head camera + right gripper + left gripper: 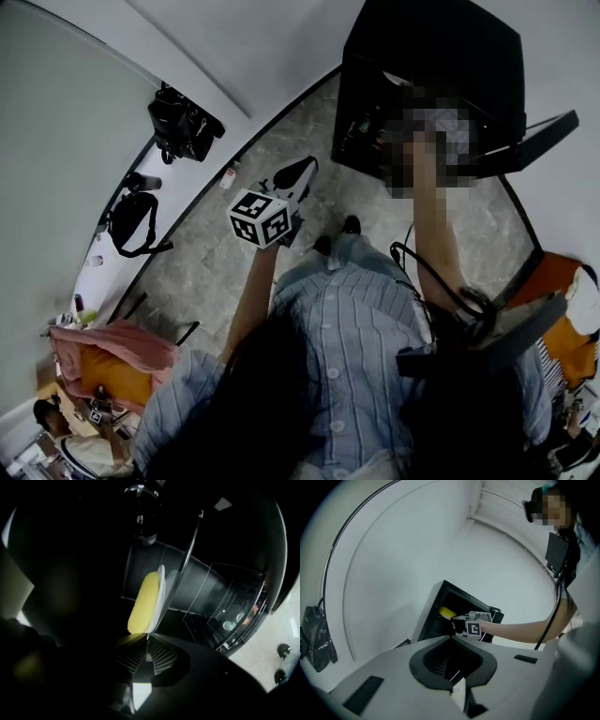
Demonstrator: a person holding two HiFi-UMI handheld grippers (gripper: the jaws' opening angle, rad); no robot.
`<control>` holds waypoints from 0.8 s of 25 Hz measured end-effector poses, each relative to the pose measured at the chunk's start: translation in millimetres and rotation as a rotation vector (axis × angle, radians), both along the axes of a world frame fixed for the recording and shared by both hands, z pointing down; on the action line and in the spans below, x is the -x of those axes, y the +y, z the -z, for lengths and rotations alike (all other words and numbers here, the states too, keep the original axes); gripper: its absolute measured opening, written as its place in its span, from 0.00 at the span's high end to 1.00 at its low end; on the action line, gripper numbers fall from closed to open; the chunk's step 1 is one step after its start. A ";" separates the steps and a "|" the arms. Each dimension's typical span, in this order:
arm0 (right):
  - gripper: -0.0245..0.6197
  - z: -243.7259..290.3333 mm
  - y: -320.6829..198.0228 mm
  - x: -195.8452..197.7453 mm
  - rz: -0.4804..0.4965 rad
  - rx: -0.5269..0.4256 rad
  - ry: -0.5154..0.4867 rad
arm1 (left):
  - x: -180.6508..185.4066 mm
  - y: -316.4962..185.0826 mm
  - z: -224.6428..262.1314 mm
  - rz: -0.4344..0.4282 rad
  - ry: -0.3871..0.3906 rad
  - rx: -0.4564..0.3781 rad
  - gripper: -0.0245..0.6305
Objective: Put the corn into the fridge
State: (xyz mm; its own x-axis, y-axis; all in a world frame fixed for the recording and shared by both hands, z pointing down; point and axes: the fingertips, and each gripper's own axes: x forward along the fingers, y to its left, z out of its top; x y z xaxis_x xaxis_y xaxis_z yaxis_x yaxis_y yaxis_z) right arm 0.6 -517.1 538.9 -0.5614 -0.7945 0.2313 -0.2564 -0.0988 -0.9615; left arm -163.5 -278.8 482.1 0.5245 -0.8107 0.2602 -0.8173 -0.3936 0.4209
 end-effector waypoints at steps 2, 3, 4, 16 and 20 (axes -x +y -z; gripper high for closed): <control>0.92 0.7 -3.0 2.7 0.005 0.002 0.003 | 2.0 1.3 0.2 0.005 -0.002 0.001 0.95; 0.92 1.3 -4.1 4.0 0.008 0.003 0.004 | 3.2 2.0 0.5 0.008 -0.003 0.001 0.95; 0.92 1.8 -5.2 5.1 0.011 0.002 0.008 | 4.2 2.7 0.6 0.010 -0.004 0.002 0.95; 0.92 13.8 6.7 2.1 0.048 -0.060 0.127 | 5.6 8.5 -1.9 0.000 -0.009 0.011 0.95; 0.92 13.4 20.5 -0.6 0.048 -0.062 0.131 | 1.7 10.6 -0.5 -0.023 -0.007 0.005 0.95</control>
State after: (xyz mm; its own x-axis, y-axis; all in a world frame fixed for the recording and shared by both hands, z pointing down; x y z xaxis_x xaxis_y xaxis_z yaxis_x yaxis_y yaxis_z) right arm 1.2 -496.5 525.5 -0.5672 -0.7827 0.2563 -0.3827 -0.0251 -0.9235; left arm -165.1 -268.2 482.6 0.5410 -0.7972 0.2678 -0.8111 -0.4104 0.4168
